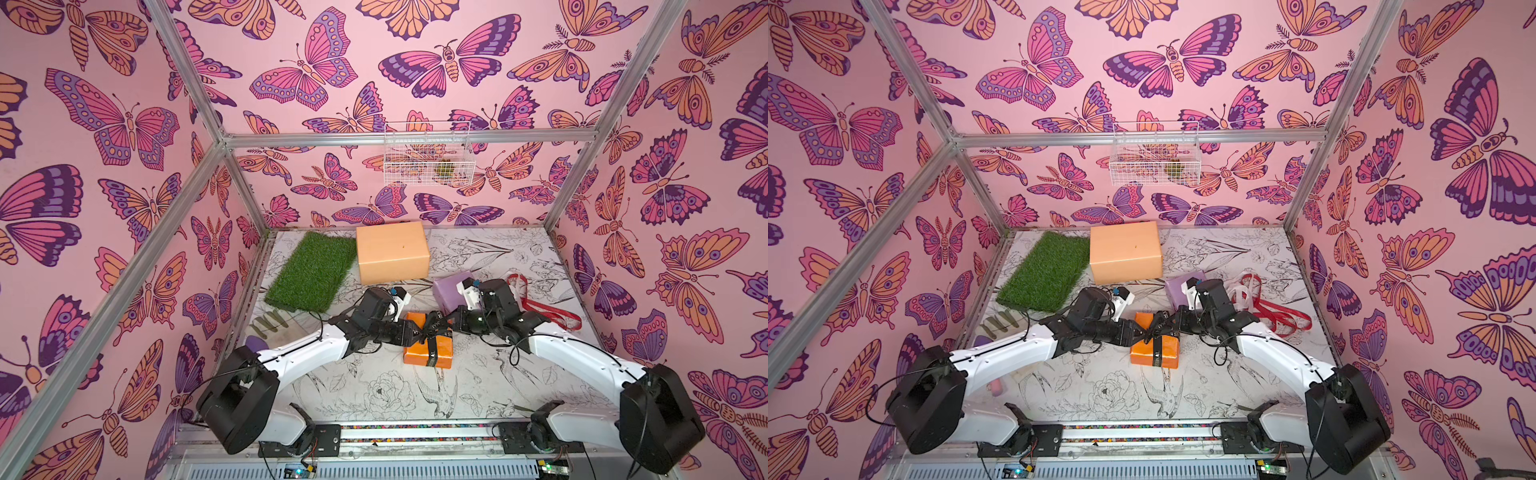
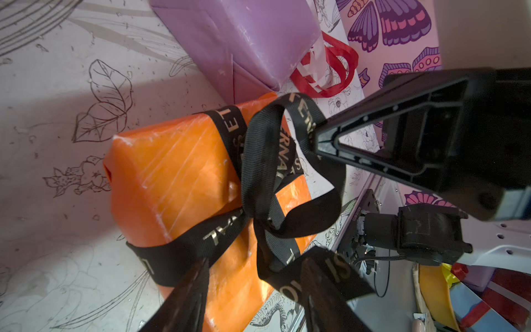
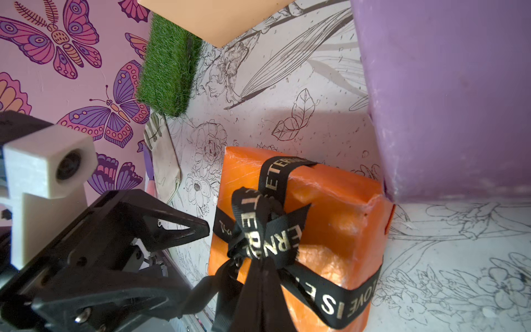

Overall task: Untie the ribbon bows on the gift boxes
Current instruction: Untie the ribbon from the gift box.

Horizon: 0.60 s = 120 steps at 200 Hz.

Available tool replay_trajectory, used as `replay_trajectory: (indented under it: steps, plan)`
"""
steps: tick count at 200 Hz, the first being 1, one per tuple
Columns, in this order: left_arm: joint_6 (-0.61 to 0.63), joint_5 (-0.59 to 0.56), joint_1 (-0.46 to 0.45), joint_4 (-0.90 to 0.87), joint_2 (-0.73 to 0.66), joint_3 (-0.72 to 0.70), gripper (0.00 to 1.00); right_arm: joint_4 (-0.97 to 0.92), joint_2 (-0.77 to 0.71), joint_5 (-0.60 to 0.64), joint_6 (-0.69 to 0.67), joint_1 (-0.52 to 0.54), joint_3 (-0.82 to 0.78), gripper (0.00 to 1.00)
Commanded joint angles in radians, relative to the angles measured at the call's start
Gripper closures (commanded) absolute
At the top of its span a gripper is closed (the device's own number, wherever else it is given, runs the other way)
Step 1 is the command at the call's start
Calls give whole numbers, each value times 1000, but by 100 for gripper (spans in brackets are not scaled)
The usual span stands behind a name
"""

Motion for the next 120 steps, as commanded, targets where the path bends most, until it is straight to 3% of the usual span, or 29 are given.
replay_trajectory:
  steps: [1,7,12,14,17,22,91,98,120]
  plan:
    - [-56,28,3,43,-11,-23,40,4,-7,3,-14,6,28,99]
    - [-65,28,3,44,-15,-23,39,2,-9,3,-14,7,27,100]
    - [-73,28,2,47,-18,-22,32,2,-9,3,-14,6,27,100]
    - [-77,27,2,47,-19,-23,26,2,-10,3,-14,7,29,100]
    - [-81,25,2,48,-21,-23,5,2,-10,4,-14,6,27,100]
    - [-90,23,2,48,-24,-24,0,1,-11,6,-14,6,25,100]
    - [-83,-73,-18,29,-198,-83,0,8,-22,4,-9,6,11,99]
    - [-73,-70,-20,23,-197,-81,4,13,-21,3,-7,7,11,100]
    - [-49,-58,-28,-6,-169,-72,28,18,-16,-8,-2,7,13,100]
